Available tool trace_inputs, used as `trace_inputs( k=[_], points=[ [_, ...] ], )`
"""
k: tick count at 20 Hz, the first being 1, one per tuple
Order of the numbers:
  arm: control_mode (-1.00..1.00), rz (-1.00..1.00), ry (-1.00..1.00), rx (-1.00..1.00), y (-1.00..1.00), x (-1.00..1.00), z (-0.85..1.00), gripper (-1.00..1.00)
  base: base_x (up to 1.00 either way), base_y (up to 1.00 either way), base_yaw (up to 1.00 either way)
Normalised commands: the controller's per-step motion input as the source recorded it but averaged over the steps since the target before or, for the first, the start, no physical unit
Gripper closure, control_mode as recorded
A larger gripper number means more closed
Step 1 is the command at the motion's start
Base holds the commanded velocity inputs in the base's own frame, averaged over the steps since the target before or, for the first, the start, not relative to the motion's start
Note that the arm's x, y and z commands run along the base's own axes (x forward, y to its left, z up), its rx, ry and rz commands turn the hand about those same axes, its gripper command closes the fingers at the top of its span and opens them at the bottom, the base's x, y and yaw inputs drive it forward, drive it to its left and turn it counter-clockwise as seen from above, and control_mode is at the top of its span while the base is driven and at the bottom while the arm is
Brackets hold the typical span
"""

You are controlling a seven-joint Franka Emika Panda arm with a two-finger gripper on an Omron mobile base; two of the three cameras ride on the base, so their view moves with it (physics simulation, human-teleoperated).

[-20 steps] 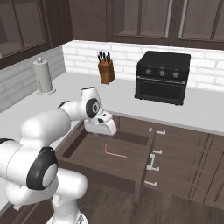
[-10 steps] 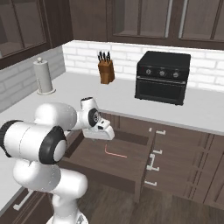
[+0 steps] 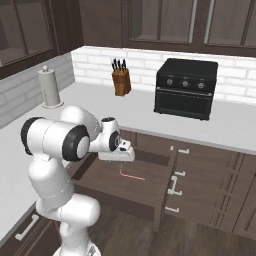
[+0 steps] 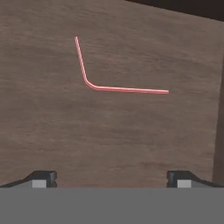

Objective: Take a straw from the drawer in front and place it inside the glass cup on the dining counter.

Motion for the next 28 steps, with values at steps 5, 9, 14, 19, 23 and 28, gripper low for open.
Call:
trace_inputs(
  k=[5,9,14,19,23,28],
  points=[
    [-1.00,0.22,0.01,0.04,0.09,0.52,-0.47,-1.00,0.00,0.00,0.00],
    [-1.00,0.20,0.00,0.02,0.12,0.49,-0.48,-1.00,0.00,0.00,0.00],
    [-1.00,0.13,0.04,0.01,0.03,0.44,-0.51,-1.00,0.00,0.00,0.00],
    [-1.00,0.07,0.11,0.01,0.00,0.49,-0.53,-1.00,0.00,0.00,0.00],
    [-1.00,0.06,0.08,0.01,0.00,0.42,-0.43,-1.00,0.00,0.00,0.00],
    [-1.00,0.05,0.01,0.01,0.00,0.16,-0.43,-1.00,0.00,0.00,0.00]
  ],
)
